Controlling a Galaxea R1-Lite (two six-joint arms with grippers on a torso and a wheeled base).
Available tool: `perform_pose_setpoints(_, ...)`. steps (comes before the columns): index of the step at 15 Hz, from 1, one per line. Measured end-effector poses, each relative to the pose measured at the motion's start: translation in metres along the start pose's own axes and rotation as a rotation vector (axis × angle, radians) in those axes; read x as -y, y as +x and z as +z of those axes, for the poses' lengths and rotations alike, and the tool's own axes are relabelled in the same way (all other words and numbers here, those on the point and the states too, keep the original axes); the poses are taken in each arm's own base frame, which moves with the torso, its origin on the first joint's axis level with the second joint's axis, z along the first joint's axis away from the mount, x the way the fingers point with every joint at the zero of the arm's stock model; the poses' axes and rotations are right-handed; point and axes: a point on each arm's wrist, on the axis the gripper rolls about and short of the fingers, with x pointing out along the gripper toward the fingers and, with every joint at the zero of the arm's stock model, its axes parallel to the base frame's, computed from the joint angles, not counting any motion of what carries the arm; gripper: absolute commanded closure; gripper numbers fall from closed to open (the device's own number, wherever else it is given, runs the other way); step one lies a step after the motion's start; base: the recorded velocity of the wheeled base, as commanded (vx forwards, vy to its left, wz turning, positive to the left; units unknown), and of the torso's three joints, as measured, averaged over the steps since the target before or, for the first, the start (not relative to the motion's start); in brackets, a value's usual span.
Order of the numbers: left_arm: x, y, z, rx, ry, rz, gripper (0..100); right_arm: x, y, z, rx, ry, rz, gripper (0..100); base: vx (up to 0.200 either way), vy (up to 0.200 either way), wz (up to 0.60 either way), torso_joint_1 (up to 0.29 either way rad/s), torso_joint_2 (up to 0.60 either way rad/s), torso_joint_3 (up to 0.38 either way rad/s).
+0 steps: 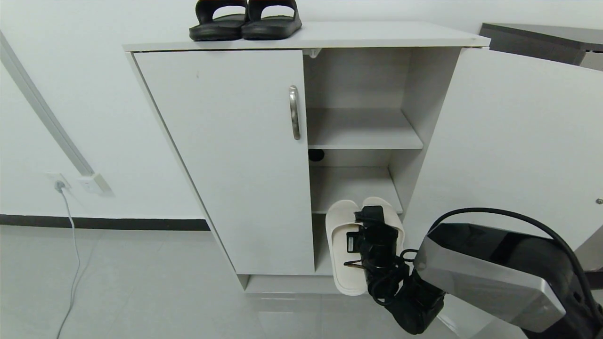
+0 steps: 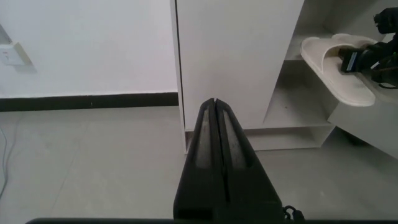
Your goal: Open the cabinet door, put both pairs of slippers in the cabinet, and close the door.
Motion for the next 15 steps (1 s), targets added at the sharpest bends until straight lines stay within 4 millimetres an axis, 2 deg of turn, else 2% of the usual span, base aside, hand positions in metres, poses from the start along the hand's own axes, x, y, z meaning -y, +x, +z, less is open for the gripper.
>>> perform_pose_setpoints(3, 0.0, 0.0, 0.0, 0.0, 0.0, 0.001, 100, 0.002, 0.003, -0.012, -0.017, -0.02, -0.007, 100, 0.0, 0.0, 0.0, 0.0, 0.0, 0.0)
perform_pose_setpoints(7, 0.0, 0.0, 0.0, 0.0, 0.001, 0.0, 100, 0.003, 0.003, -0.017, -0.025, -0.026, -0.008, 100, 0.0, 0.0, 0.0, 0.0, 0.0, 0.0)
perform_pose_setpoints(15, 0.0, 0.0, 0.0, 0.0, 0.001, 0.0, 100, 0.004, 0.004, -0.016, -0.024, -0.025, -0.009, 100, 0.2, 0.0, 0.0, 0.005, 0.0, 0.001)
